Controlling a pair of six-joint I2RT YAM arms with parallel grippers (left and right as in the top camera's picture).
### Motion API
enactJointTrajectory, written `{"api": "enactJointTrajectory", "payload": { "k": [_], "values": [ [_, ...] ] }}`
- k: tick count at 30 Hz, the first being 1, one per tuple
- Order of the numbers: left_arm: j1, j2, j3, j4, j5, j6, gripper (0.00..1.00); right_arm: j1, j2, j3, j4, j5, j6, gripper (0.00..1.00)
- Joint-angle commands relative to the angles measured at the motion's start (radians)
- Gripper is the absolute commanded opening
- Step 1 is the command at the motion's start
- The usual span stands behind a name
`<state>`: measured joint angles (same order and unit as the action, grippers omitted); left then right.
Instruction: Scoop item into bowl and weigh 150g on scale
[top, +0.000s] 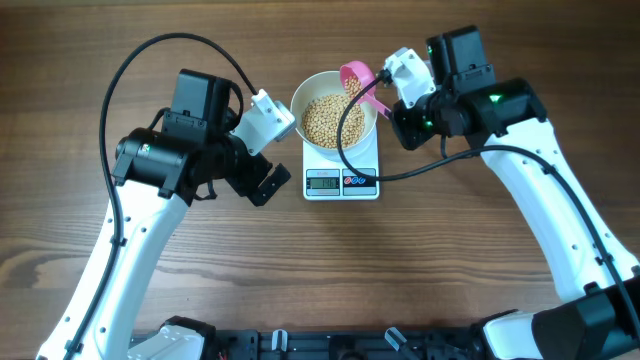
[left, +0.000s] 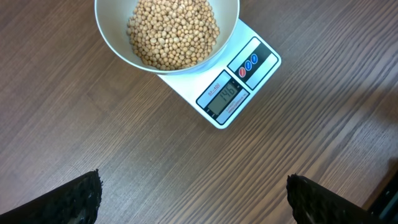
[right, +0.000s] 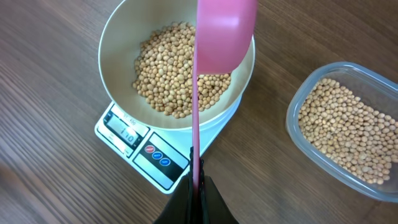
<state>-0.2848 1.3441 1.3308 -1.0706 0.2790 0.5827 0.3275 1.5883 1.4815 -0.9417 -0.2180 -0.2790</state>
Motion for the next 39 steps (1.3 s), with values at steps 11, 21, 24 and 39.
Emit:
{"api": "enactJointTrajectory", "payload": {
  "k": [11,21,24,39],
  "values": [
    [0.002,-0.013,-0.002,0.0,0.008,0.016,1.0,0.023,-0.008,0.003,0.003,0.064,-0.035,0.04],
    [0.002,-0.013,-0.002,0.0,0.008,0.016,1.0,0.023,-0.008,0.003,0.002,0.034,-0.005,0.04],
    [0.002,-0.013,-0.002,0.0,0.008,0.016,1.0,0.023,-0.008,0.003,0.008,-0.012,0.021,0.04],
    [0.002,-0.013,-0.002,0.0,0.008,0.015,1.0,0.023,-0.008,0.003,0.007,-0.012,0.047,0.04]
  ]
}}
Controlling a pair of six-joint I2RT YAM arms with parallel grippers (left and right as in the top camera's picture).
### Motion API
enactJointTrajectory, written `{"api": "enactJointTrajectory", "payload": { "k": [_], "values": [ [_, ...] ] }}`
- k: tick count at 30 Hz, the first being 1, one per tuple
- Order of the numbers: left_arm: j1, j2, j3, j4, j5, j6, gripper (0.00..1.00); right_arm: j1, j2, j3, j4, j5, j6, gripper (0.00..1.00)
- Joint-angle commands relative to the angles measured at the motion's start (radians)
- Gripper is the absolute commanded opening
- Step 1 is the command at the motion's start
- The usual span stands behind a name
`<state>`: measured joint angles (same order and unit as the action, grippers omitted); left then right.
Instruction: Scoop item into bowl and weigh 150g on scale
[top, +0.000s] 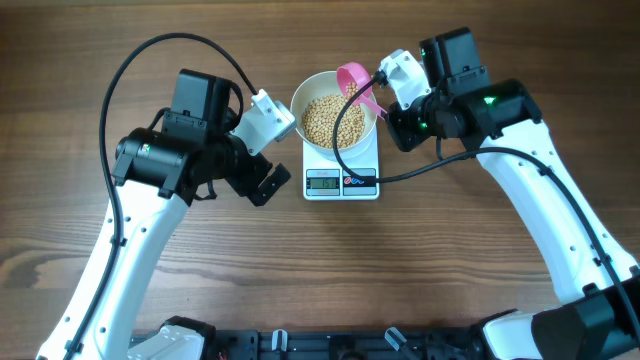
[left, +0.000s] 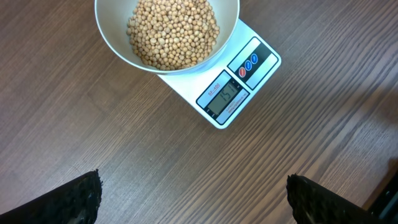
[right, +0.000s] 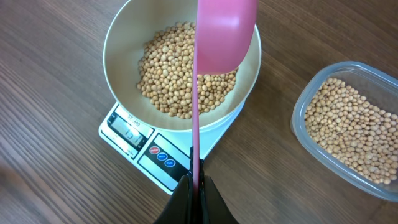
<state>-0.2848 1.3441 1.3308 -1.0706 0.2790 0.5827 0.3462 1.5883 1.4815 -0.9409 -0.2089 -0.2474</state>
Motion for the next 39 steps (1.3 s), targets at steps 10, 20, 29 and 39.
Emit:
{"api": "enactJointTrajectory", "payload": {
  "k": [10,20,29,39],
  "values": [
    [0.002,-0.013,-0.002,0.0,0.008,0.016,1.0,0.004,-0.008,0.003,0.008,-0.021,0.018,0.04],
    [0.002,-0.013,-0.002,0.0,0.008,0.016,1.0,-0.002,-0.008,0.003,0.013,-0.04,0.093,0.04],
    [0.002,-0.013,-0.002,0.0,0.008,0.016,1.0,-0.029,-0.008,0.003,0.036,-0.073,0.172,0.04],
    [0.002,-0.013,-0.002,0.0,0.008,0.016,1.0,-0.158,-0.008,0.003,0.036,-0.189,0.199,0.04]
  ]
}}
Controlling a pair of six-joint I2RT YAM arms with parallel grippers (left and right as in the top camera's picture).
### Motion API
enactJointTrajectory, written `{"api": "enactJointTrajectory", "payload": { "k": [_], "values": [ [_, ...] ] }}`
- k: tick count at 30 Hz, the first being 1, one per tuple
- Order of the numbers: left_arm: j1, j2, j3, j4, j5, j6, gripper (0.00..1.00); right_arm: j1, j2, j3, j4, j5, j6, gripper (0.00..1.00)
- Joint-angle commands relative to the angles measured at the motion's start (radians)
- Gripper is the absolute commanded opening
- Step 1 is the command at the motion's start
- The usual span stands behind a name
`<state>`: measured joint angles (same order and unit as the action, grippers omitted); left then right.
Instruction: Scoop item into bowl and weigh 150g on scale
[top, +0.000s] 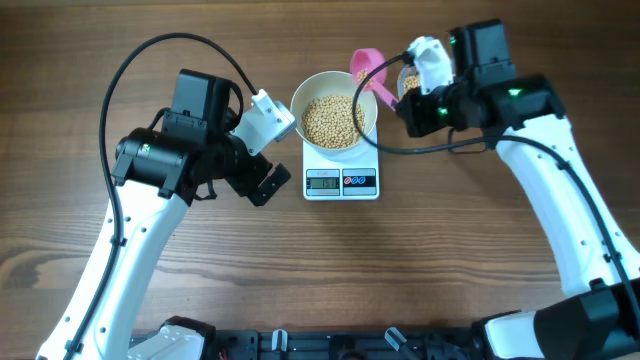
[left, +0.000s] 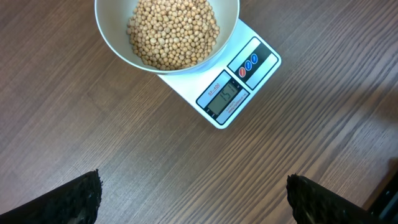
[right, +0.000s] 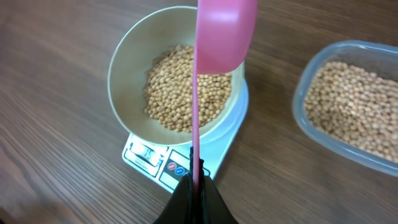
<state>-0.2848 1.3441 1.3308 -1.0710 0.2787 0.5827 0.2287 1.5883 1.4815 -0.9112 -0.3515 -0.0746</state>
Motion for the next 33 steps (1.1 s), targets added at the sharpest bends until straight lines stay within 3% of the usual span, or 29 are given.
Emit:
{"api": "enactJointTrajectory", "payload": {
  "k": [1,13,24,33],
  "values": [
    [0.002,-0.013,-0.002,0.0,0.009,0.016,1.0,-0.055,-0.008,0.003,0.006,-0.047,0.026,0.04],
    [0.002,-0.013,-0.002,0.0,0.009,0.016,1.0,-0.188,-0.008,0.003,0.01,-0.131,0.026,0.05],
    [0.002,-0.013,-0.002,0.0,0.009,0.016,1.0,-0.289,-0.008,0.003,0.005,0.026,-0.04,0.04],
    [0.002,-0.013,-0.002,0.0,0.009,0.016,1.0,-0.288,0.005,-0.002,-0.007,0.167,-0.192,0.04]
  ]
}}
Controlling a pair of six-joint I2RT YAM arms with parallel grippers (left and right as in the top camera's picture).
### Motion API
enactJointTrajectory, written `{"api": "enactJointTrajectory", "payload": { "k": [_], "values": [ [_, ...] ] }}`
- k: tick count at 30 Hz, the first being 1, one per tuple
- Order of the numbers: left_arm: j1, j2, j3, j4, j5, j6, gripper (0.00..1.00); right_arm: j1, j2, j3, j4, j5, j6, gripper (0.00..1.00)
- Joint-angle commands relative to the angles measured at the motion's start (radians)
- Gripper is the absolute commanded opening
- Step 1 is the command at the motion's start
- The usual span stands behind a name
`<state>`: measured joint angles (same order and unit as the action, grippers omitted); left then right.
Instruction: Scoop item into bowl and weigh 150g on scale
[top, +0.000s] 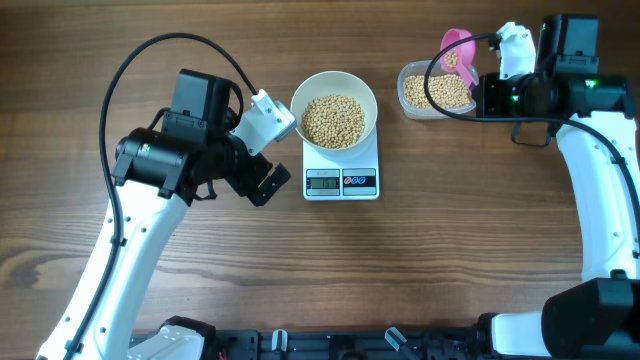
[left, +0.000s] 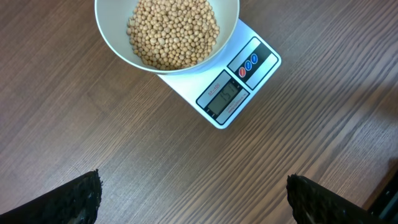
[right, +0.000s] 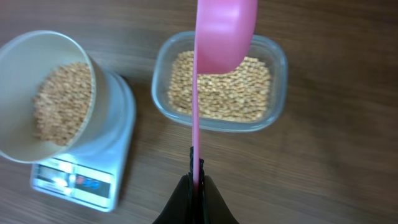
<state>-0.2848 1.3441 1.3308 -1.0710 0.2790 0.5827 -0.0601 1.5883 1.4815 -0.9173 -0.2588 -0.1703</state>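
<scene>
A white bowl of pale beans sits on the white scale at the table's middle; in the left wrist view the bowl and the scale show, its display unreadable. A clear tub of beans lies at the back right. My right gripper is shut on the handle of a pink scoop, whose cup hangs over the tub. My left gripper stands open left of the scale, nothing between its fingertips.
Bare wooden table lies in front of the scale and to both sides. The right arm's black cable loops above the tub.
My right gripper has moved right with the pink scoop, from beside the bowl's back right rim to over the tub of beans. The left arm and bowl are unmoved.
The scoop was tipped over the bowl with the scale reading about 146. Then the display read about 151 with the scoop still over the bowl. The scoop then stood at the bowl's far rim, and now hangs over the tub.
</scene>
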Motion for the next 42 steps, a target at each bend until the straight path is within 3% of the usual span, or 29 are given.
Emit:
{"api": "enactJointTrajectory", "payload": {
  "k": [1,9,19,27,31,38,42],
  "values": [
    [0.002,-0.013,-0.002,0.0,0.008,0.015,1.0,0.002,0.014,-0.002,-0.004,0.115,-0.111,0.04],
    [0.002,-0.013,-0.002,0.0,0.008,0.016,1.0,0.027,0.07,-0.002,0.013,0.2,-0.185,0.04],
    [0.002,-0.013,-0.002,0.0,0.008,0.015,1.0,0.168,0.082,-0.002,0.036,0.526,-0.249,0.04],
    [0.002,-0.013,-0.002,0.0,0.008,0.015,1.0,0.184,0.102,-0.002,0.039,0.528,-0.216,0.04],
    [0.002,-0.013,-0.002,0.0,0.008,0.016,1.0,0.184,0.097,-0.002,0.04,0.39,-0.087,0.04],
    [0.002,-0.013,-0.002,0.0,0.008,0.016,1.0,0.184,0.046,0.061,0.042,0.308,-0.038,0.04],
    [0.002,-0.013,-0.002,0.0,0.008,0.016,1.0,0.184,-0.005,0.079,0.042,0.019,-0.056,0.04]
  ]
}}
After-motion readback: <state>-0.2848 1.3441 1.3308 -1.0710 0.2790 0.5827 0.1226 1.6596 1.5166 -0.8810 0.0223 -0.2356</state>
